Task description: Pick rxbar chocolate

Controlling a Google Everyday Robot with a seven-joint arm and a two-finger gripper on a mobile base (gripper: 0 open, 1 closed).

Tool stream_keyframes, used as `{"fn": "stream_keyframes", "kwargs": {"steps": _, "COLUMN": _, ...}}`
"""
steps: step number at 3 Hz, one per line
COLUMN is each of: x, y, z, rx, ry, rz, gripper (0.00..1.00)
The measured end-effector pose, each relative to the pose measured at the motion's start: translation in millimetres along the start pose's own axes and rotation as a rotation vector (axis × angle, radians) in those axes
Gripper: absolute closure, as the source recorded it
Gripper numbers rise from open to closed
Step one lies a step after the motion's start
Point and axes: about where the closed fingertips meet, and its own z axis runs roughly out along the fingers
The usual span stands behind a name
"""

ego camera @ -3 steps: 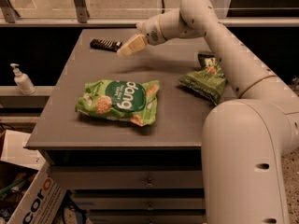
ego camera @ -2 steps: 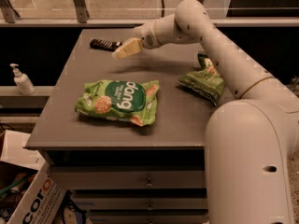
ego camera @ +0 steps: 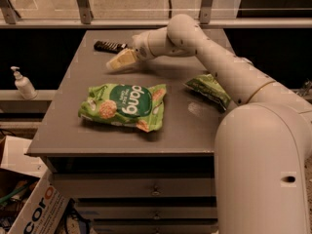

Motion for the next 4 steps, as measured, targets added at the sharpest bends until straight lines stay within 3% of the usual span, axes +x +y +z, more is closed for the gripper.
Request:
{"fn": "stream_keyframes", "kwargs": {"steps": 3, "x": -8.2, "y": -33.2, "z": 9.7, "rx": 0.071, "ry": -0.076, "rz": 0.042, "gripper": 0.0}}
{"fn": "stream_keyframes", "kwargs": {"steps": 4, "x": -10.0, "y": -31.6, "z": 16.3, "rx": 0.063, "ry": -0.094, "rz": 0.06, "gripper": 0.17}}
